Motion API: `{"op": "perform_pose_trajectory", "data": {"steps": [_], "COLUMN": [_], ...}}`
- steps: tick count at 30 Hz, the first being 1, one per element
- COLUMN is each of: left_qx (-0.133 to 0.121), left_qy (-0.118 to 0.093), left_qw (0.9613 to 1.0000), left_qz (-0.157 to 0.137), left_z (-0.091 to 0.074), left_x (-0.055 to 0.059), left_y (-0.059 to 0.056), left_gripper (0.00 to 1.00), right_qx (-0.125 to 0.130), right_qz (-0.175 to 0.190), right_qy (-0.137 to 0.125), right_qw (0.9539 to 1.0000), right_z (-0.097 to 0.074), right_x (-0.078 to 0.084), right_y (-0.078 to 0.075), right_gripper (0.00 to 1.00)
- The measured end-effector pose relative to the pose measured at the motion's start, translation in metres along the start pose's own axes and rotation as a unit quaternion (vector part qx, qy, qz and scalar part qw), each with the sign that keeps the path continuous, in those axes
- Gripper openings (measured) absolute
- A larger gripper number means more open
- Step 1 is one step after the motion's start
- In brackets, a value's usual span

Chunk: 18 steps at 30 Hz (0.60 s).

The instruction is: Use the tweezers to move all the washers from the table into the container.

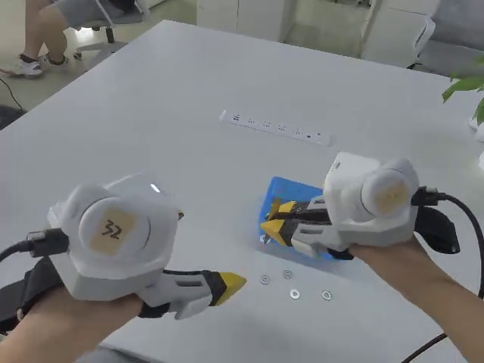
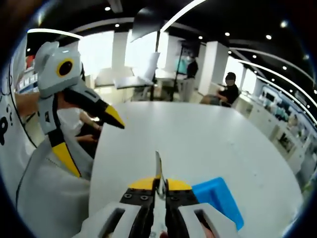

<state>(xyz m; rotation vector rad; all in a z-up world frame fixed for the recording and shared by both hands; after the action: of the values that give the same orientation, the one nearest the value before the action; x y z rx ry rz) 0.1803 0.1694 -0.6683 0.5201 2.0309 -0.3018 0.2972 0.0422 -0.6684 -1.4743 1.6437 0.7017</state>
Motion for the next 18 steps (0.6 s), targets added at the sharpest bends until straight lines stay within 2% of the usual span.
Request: {"op": "perform_pose_trajectory", "data": {"steps": [1, 3, 5, 6, 7, 9, 10, 12, 15, 18], "left_qx": [-0.010, -0.010, -0.025, -0.041, -0.064, -0.069, -0.082, -0.085, -0.094, -0.112], "left_qy": [-0.006, 0.001, 0.004, 0.008, 0.002, 0.002, -0.008, -0.012, -0.016, -0.032], "left_qw": [0.9999, 0.9999, 0.9997, 0.9991, 0.9979, 0.9976, 0.9966, 0.9961, 0.9952, 0.9930], "left_qz": [-0.002, -0.005, -0.001, 0.004, 0.009, 0.001, -0.010, -0.018, -0.020, -0.020], "left_z": [-0.002, -0.005, -0.006, -0.006, -0.007, -0.007, -0.006, -0.006, -0.004, -0.003], "left_x": [0.001, 0.005, 0.010, 0.012, 0.014, 0.020, 0.023, 0.027, 0.031, 0.032], "left_y": [0.000, -0.001, 0.000, 0.002, 0.006, 0.005, 0.006, 0.006, 0.008, 0.010], "left_gripper": [0.71, 0.75, 0.81, 0.84, 0.87, 0.87, 0.89, 0.90, 0.92, 0.90], "right_qx": [0.006, 0.016, 0.024, 0.025, 0.027, 0.035, 0.037, 0.042, 0.052, 0.061], "right_qz": [0.004, 0.007, 0.007, 0.008, 0.009, 0.013, 0.018, 0.024, 0.035, 0.041], "right_qy": [-0.004, -0.008, -0.010, -0.008, -0.007, -0.007, -0.007, -0.006, -0.007, -0.003], "right_qw": [1.0000, 0.9998, 0.9996, 0.9996, 0.9996, 0.9993, 0.9992, 0.9988, 0.9980, 0.9973], "right_z": [-0.001, -0.003, -0.004, -0.004, -0.003, -0.002, -0.001, 0.003, 0.007, 0.014], "right_x": [-0.002, -0.004, -0.005, -0.005, -0.004, 0.000, 0.001, 0.005, 0.010, 0.016], "right_y": [-0.005, -0.013, -0.019, -0.022, -0.024, -0.032, -0.035, -0.040, -0.047, -0.055], "right_gripper": [0.03, 0.03, 0.03, 0.03, 0.03, 0.03, 0.03, 0.03, 0.03, 0.04]}}
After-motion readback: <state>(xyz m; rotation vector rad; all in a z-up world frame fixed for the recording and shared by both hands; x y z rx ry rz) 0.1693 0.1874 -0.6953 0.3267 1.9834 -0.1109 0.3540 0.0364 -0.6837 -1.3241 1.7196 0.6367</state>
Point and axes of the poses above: the centre of the closed fingertips' face, and the gripper's own axes: z roughly forward along the fingers, y roughly to its left, x roughly out of its underside, the point moved 7 cm from there along -z, roughly backward along the fingers, and after that the axes turned 4 degrees about -y, right-handed, at the moved point
